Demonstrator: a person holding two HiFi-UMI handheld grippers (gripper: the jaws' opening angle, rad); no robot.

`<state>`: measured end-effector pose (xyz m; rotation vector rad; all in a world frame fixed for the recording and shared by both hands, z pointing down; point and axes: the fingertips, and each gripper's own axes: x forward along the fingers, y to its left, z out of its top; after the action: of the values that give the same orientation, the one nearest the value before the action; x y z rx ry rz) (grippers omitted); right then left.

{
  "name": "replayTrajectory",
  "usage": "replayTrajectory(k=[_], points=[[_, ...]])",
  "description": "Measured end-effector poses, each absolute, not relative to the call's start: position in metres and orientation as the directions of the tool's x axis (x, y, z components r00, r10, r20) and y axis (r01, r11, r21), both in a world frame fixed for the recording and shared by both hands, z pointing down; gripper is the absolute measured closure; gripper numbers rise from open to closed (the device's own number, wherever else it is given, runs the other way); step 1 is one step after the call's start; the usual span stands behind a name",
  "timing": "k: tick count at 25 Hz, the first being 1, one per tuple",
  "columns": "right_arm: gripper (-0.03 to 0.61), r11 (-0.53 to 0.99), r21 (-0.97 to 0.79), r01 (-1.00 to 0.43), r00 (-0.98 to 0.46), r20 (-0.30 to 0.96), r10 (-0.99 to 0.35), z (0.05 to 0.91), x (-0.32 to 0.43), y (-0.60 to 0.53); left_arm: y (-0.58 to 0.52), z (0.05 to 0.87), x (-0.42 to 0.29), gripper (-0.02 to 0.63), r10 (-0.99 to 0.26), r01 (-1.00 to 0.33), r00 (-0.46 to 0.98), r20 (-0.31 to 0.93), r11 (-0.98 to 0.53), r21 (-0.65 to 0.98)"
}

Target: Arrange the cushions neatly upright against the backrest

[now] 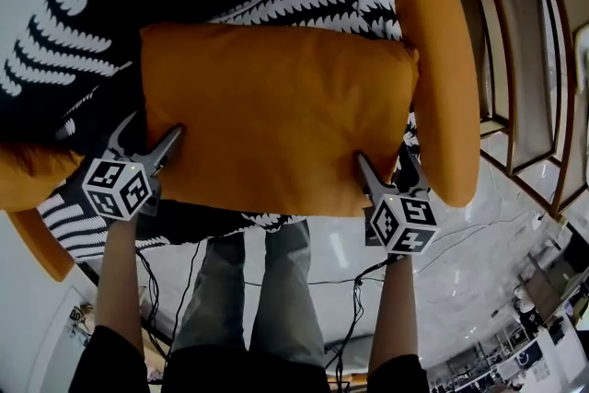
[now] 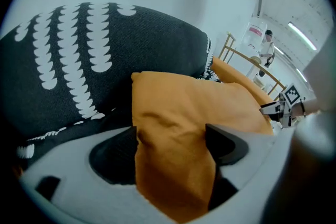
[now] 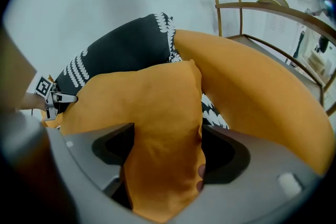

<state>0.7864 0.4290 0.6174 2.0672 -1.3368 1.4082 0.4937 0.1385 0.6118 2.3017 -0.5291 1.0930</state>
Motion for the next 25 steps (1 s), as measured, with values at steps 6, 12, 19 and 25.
replayTrajectory(k=[6,12,19,25], points=[[0.138,-0.520,-0.251,-0.816,0.073,0.848,-0.525,0.633,0.786,0.425,0.136,0.627,0.492,0.192,-0.108,-0.574,0.607,0.788,-0.745,0.340],[0.070,-0.499,-0.342,-0.796,-0.034,0.849,-0.527,0.650,0.788,0.422,0.132,0.640,0.490,0.176,-0.085,-0.586,0.609,0.788,-0.718,0.376],[0.064,-0.468,-0.416,-0.780,-0.143,0.846,-0.513,0.661,0.788,0.418,0.134,0.648,0.495,0.172,-0.032,-0.579,0.610,0.792,-0.700,0.418],[0.119,-0.451,-0.437,-0.778,-0.164,0.834,-0.527,0.661,0.782,0.411,0.137,0.646,0.500,0.245,-0.020,-0.569,0.602,0.798,-0.712,0.411]])
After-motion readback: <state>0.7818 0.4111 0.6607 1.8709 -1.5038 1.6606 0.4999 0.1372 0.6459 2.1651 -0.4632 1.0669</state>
